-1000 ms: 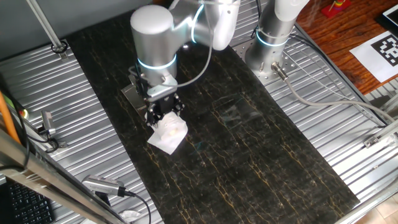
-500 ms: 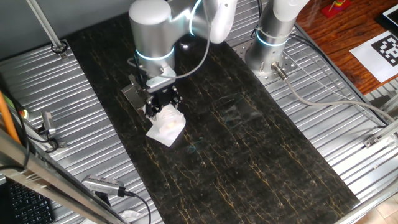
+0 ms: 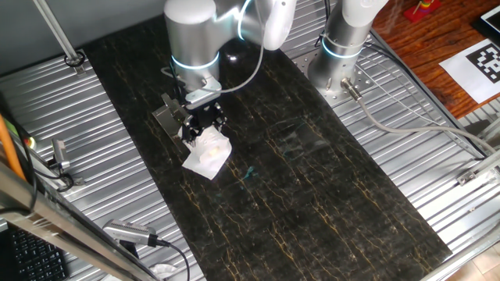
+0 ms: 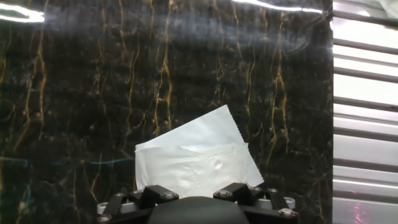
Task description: Put the toilet paper on its holder
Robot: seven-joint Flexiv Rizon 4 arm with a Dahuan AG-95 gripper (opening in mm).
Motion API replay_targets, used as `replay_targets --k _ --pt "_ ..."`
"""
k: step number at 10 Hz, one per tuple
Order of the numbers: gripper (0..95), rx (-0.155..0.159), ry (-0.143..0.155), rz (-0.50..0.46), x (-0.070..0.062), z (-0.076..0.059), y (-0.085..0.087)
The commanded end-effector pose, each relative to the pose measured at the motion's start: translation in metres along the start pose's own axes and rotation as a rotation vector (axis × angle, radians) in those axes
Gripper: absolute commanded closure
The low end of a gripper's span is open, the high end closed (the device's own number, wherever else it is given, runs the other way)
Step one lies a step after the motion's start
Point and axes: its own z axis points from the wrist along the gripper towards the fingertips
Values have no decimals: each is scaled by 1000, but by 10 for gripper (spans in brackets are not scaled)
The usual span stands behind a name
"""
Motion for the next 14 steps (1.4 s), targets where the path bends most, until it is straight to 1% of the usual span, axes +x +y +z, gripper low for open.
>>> replay_targets --k 1,3,5,7,8,9,11,12,14 --pt "950 -4 -1 12 -2 1 -1" --pt "950 -2 -1 21 -2 1 -1" --pt "950 -7 1 23 -2 1 -1" --pt "950 -9 4 66 -2 1 -1" --pt "950 -15 3 95 -2 1 -1" --pt "950 -19 7 105 -2 1 -1" --pt "950 -31 37 85 -2 1 -1" --pt "950 -31 42 86 -2 1 -1" --pt "950 -31 40 82 -2 1 -1"
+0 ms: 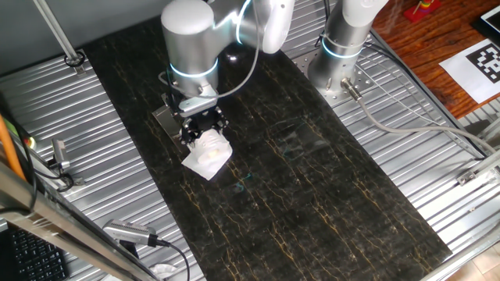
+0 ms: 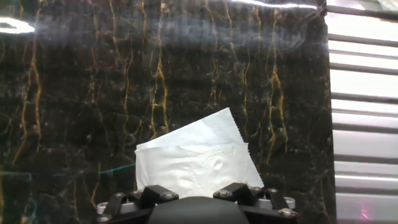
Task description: Put the toilet paper on its holder
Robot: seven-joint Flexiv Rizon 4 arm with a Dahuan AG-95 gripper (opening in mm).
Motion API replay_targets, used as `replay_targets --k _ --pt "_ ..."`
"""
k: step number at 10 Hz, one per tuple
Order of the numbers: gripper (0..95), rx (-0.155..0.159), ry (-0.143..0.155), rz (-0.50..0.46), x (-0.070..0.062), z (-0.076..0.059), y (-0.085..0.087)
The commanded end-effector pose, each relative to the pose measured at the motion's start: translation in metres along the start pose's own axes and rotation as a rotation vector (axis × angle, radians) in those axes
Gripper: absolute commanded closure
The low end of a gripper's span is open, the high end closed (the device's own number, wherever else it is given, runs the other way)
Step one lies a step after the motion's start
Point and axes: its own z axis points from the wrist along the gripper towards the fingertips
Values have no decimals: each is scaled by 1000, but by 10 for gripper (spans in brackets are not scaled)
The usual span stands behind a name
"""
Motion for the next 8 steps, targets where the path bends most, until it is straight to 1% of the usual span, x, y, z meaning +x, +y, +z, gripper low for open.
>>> replay_targets --k 1,6,8 --pt "950 6 -11 -6 1 0 0" --pt "950 9 -7 -13 1 -3 -3" --pt "950 11 0 -20 -1 -5 -10"
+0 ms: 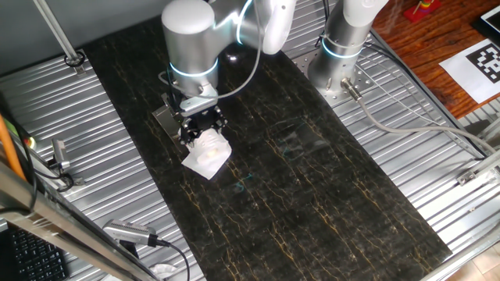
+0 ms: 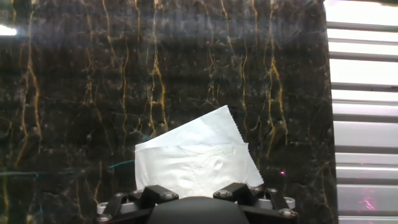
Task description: Put the toilet paper on its holder
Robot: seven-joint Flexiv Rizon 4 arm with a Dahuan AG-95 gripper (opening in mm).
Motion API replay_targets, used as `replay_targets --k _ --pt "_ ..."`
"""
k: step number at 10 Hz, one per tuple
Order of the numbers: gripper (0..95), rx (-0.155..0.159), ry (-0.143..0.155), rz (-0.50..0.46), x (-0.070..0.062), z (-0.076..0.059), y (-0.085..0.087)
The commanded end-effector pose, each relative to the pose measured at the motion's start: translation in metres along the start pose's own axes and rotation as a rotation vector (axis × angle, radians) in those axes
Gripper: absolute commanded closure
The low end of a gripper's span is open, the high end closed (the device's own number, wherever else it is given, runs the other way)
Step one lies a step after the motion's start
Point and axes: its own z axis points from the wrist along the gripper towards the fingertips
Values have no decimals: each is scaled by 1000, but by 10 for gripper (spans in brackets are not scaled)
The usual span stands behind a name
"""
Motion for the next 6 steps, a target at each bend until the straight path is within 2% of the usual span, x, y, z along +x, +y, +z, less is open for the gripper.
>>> replay_targets --k 1,4,6 --pt "950 3 2 1 -1 0 -4" --pt "950 13 3 -6 4 4 -5" --pt "950 18 -1 -21 12 5 -6"
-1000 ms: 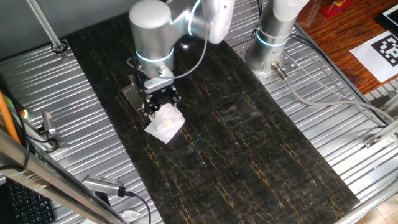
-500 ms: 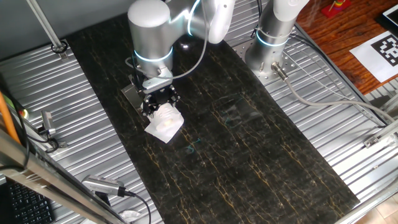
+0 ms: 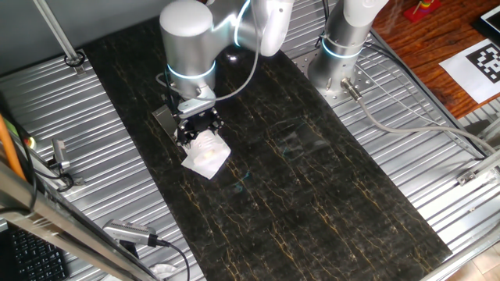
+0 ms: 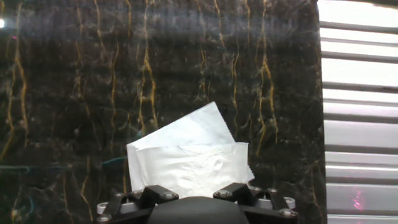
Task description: Put the toilet paper on its holder
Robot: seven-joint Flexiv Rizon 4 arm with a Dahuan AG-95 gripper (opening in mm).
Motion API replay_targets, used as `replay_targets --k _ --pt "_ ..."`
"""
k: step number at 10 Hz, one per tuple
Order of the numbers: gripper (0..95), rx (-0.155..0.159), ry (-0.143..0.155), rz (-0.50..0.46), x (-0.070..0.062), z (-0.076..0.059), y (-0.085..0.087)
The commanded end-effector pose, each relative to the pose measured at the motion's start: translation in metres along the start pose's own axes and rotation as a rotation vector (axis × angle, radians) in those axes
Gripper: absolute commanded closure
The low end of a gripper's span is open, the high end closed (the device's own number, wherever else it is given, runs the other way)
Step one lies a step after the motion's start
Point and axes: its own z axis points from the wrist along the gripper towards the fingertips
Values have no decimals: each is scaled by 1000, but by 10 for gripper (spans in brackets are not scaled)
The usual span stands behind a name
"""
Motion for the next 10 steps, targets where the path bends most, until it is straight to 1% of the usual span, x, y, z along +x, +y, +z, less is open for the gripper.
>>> replay_targets --k 1,5,8,9,10 --pt "950 3 0 -11 4 0 1" --pt "950 9 1 -46 17 -4 3" --pt "950 13 -1 -77 30 -7 6" --pt "950 13 -1 -80 31 -7 6" --pt "950 20 -1 -100 40 -8 9"
